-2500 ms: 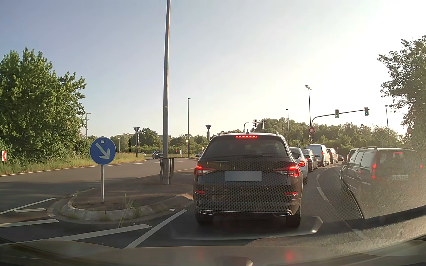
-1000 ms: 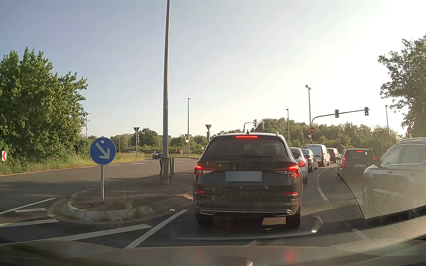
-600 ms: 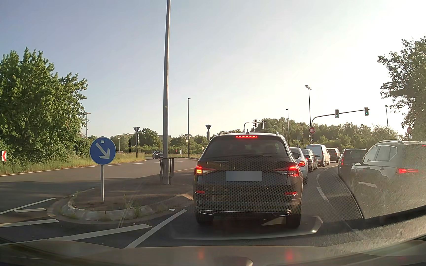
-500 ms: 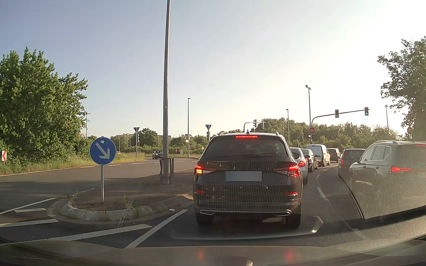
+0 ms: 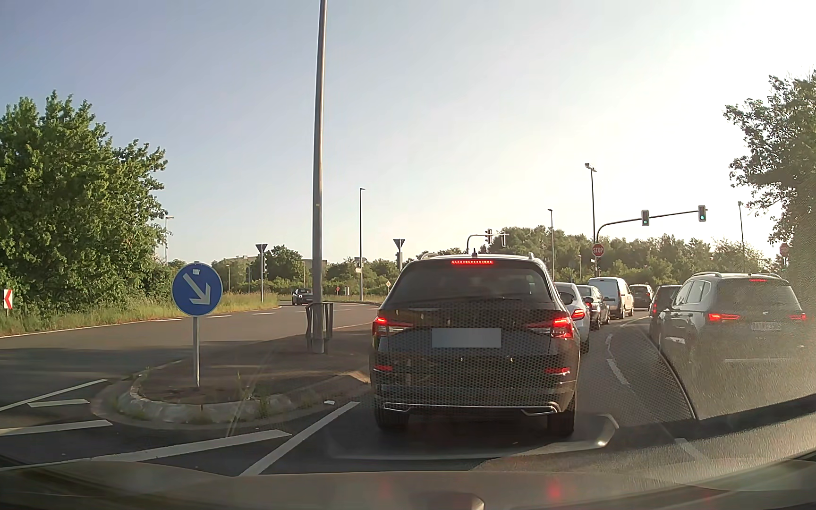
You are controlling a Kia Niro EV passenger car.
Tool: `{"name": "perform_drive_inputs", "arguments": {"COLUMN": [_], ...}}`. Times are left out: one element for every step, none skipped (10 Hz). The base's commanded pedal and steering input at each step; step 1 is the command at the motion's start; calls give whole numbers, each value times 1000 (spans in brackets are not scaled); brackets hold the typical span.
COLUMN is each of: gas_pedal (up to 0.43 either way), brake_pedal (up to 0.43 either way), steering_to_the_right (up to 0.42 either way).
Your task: Follow the waypoints while adhering to traffic rules and regulations
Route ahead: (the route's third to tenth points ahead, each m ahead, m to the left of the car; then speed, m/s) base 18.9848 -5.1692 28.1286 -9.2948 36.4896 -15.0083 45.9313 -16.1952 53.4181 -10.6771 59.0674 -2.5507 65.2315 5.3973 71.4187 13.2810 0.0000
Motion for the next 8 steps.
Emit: {"name": "perform_drive_inputs", "arguments": {"gas_pedal": [0,0,0,0,0,0,0,0], "brake_pedal": [445,439,439,439,439,439,439,439], "steering_to_the_right": [52,52,52,52,52,52,52,52]}}
